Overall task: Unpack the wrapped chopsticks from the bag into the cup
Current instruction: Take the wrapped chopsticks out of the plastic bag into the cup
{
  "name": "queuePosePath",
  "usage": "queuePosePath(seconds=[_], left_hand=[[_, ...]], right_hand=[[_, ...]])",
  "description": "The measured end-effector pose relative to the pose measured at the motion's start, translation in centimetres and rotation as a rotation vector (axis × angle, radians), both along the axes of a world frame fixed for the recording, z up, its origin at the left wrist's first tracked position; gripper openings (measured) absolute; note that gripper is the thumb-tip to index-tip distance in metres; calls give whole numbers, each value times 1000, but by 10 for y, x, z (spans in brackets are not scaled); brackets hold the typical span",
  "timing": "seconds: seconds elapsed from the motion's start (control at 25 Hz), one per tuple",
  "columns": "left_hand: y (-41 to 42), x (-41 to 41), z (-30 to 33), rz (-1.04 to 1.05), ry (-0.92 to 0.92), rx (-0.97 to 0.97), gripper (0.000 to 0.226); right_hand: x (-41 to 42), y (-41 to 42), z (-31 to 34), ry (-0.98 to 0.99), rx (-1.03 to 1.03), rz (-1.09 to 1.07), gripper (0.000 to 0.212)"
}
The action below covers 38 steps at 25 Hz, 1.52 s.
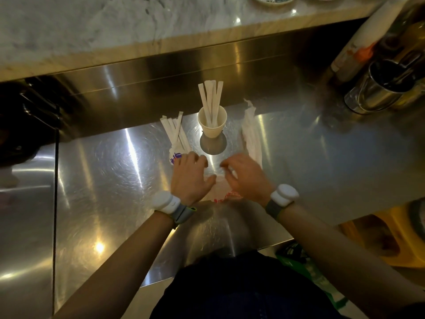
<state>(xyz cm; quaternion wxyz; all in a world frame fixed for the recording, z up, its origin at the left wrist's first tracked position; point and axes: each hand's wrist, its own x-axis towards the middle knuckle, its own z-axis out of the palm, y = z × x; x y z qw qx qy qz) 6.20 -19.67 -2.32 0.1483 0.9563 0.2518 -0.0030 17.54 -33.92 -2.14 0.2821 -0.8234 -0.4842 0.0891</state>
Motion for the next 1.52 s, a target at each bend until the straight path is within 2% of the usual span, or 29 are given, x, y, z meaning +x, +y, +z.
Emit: queuePosePath(seconds=[0.08, 0.12, 0.28, 0.32, 0.48, 0.64, 0.76, 0.84, 0.92, 1.04, 1.16, 1.28, 1.44, 1.52], left_hand=[[-7, 8, -20, -30, 161, 69, 48], [-12, 11, -28, -15, 211, 107, 48], [-10, 10, -50, 21, 231, 117, 21], [-10, 7, -51, 2, 219, 113, 21], [-13, -5, -56, 134, 116, 162, 50], [-11, -8, -63, 318, 205, -23, 32], [-10, -14, -55, 243, 118, -54, 25], [-14, -20, -43, 186, 75, -44, 36], [-22, -26, -32, 232, 56, 13, 49], [-38, -36, -21, 268, 110, 38, 60], [-51, -38, -22, 247, 229, -151, 68], [-51, -42, -27, 130, 199, -310, 61], [-44, -57, -35, -30, 237, -205, 43], [-41, -60, -38, -37, 242, -131, 47]], right_hand=[[-8, 9, -10, 53, -333, 147, 27], [-8, 11, -15, 19, -417, 179, 31], [2, -2, -20, -147, -543, 185, 34], [5, -5, -20, -173, -572, 163, 31], [18, -19, -20, -104, -612, 17, 30], [23, -31, -26, 143, -666, -30, 63], [19, -33, -30, 114, -725, 22, 79], [17, -29, -27, -4, -706, 29, 68], [12, -23, -24, -158, -563, 36, 46], [-2, -13, -24, -165, -344, 145, 27], [-15, 0, -35, -100, -432, 299, 33], [-20, 5, -47, -127, -516, 401, 40], [-19, 5, -54, -112, -536, 414, 45], [-19, 6, -56, -124, -566, 413, 46]])
